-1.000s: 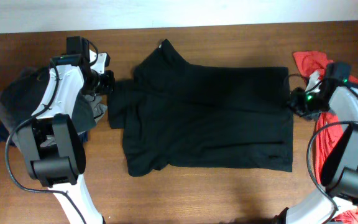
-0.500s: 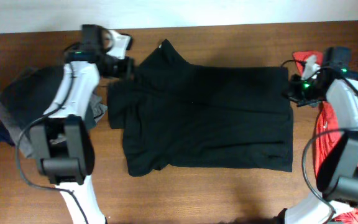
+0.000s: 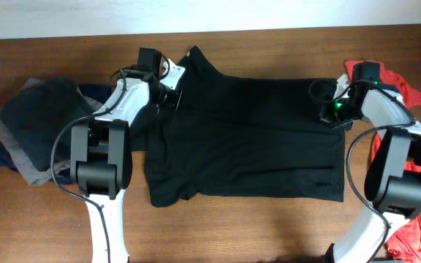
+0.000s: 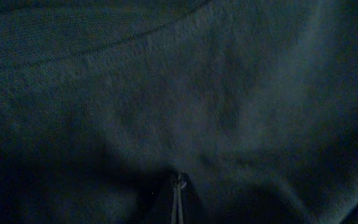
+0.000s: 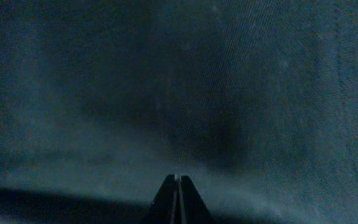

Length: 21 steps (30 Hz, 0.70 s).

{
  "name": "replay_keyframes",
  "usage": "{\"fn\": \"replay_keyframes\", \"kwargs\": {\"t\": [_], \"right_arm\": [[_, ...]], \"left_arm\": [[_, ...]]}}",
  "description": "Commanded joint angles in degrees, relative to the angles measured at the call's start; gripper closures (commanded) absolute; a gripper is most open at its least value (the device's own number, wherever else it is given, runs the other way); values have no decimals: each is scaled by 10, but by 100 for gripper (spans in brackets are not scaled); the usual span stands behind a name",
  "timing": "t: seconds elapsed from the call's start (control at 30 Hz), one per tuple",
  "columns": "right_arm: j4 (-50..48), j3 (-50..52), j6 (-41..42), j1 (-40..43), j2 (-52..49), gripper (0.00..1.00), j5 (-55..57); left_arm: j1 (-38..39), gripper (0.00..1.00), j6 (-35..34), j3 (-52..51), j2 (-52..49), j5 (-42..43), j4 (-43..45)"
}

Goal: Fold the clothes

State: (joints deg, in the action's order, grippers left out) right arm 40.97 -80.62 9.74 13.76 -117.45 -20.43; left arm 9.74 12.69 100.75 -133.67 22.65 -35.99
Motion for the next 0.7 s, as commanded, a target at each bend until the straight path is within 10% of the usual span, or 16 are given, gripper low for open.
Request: {"fn": "replay_keyframes", "kwargs": {"t": [0.0, 0.37, 0.67], "right_arm": [[-24, 2, 35, -13, -41, 96, 5], [-181, 2, 95, -47, -103, 95, 9], [-256, -29, 59, -36, -102, 92, -35]], "left_arm": [[0, 100, 8, 3, -34, -48, 29], [-15, 100, -94, 24, -118, -79, 199], [-26, 100, -100, 166, -123, -79, 141]]}}
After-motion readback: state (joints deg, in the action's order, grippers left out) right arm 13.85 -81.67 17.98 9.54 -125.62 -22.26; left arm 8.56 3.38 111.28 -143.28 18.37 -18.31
